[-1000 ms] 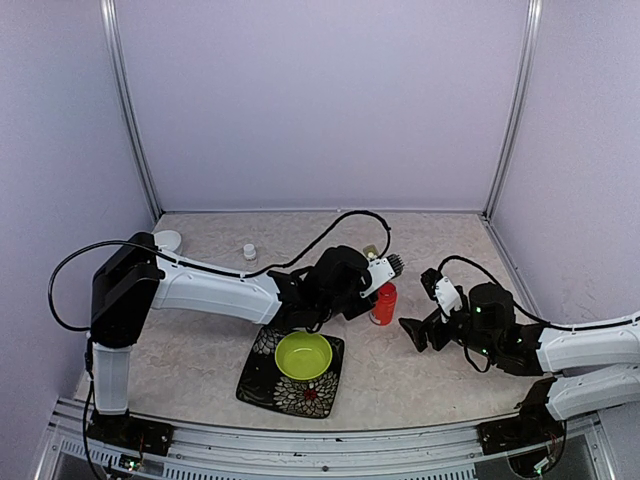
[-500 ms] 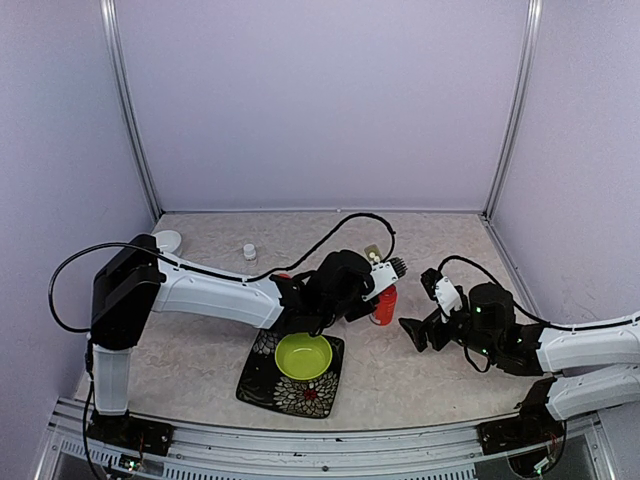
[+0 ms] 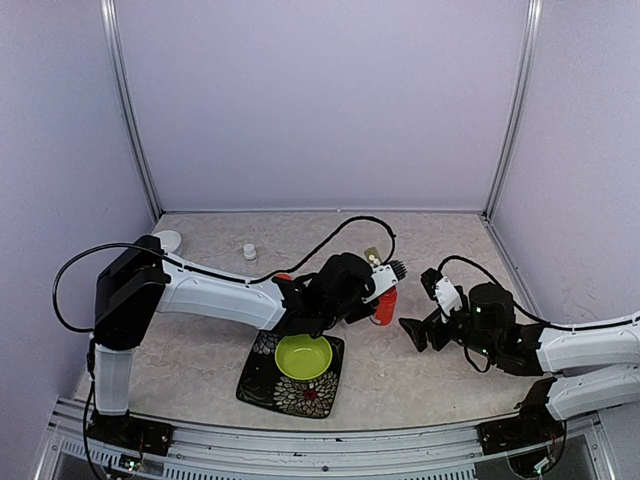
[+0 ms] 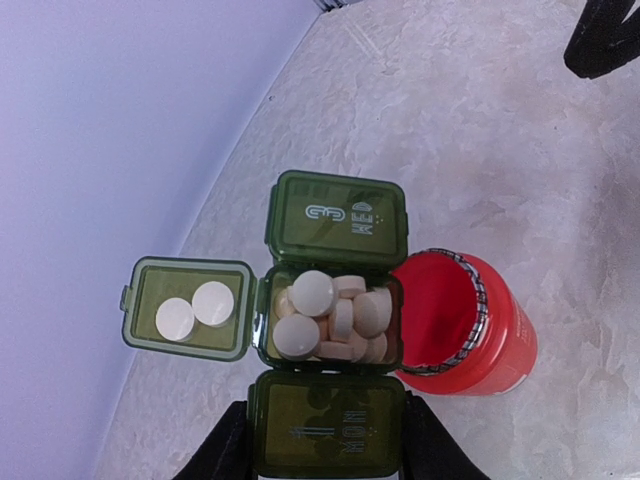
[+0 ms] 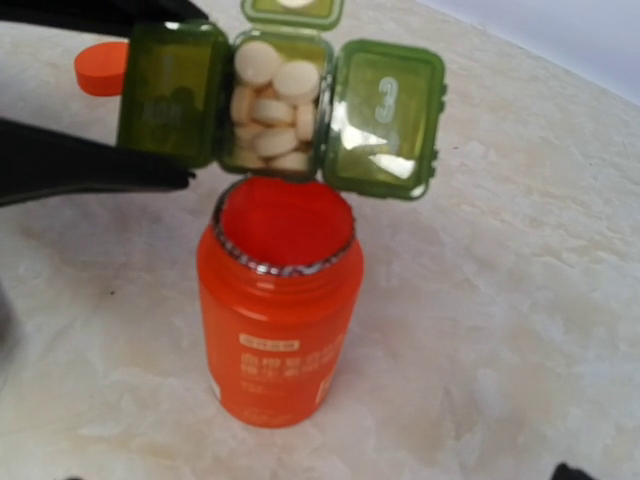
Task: Sort the pills into containers
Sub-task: Pour the pill into the compartment of the pill container.
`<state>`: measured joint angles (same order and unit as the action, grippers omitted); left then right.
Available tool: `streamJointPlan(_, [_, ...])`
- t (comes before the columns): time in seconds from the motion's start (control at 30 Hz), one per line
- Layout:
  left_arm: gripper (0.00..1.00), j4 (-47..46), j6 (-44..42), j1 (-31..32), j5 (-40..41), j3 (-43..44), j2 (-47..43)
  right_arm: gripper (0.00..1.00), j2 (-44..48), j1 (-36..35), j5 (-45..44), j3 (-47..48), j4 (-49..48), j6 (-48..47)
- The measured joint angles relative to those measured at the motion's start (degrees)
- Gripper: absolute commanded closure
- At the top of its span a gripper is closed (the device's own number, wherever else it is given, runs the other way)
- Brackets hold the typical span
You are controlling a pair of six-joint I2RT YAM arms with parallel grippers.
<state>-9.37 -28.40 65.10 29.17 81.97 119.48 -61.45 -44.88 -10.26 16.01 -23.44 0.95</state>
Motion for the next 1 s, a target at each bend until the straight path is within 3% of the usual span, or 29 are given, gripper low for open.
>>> streamJointPlan(1.0, [0.70,-4.9,-5.3,0.7,4.4,-1.3,1.0,0.00,0.0,0.0,0.2,0.0,0.0,0.0])
